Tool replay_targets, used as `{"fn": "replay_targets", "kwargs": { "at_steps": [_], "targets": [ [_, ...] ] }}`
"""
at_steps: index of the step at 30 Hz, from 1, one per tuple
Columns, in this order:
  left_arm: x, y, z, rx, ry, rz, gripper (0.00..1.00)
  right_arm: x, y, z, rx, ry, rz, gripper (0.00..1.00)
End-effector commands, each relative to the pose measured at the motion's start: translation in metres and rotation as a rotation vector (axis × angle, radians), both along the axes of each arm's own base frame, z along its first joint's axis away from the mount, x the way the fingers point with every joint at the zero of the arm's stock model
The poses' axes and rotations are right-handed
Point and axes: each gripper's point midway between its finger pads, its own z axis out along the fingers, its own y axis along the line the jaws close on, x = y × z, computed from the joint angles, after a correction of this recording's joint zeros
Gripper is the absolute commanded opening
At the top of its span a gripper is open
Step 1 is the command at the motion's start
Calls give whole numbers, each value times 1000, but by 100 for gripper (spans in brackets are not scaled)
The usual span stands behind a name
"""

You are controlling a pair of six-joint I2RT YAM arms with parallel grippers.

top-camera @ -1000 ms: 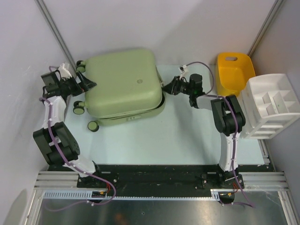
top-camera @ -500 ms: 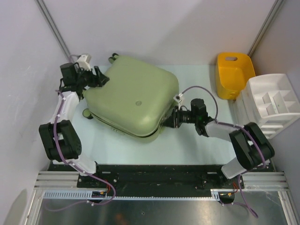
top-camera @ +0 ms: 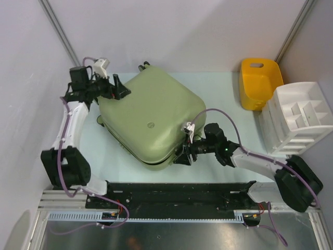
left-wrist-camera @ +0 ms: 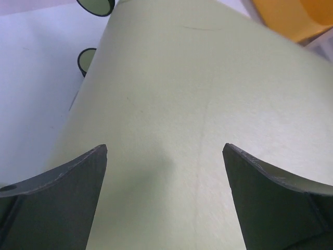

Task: Open, take out, and arrange the luggage

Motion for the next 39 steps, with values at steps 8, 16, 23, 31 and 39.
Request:
{"fn": "replay_targets", "kwargs": {
  "at_steps": [8, 16, 23, 31, 39],
  "targets": [
    [-117, 29, 16, -203, 87, 138, 94, 42, -83, 36, -162, -297, -335, 81],
    [-144, 26, 1, -256, 129, 192, 91, 51, -79, 22, -249, -288, -284, 71],
    [-152, 21, -3, -298, 159, 185, 89, 45, -59, 14, -183, -233, -128, 78],
    [-152, 21, 5, -287, 133, 185, 89, 46, -32, 6, -85, -81, -67, 74],
    [-152, 22, -1, -286, 144, 189, 89, 35, -10, 20, -27, -47, -53, 73]
  ]
}}
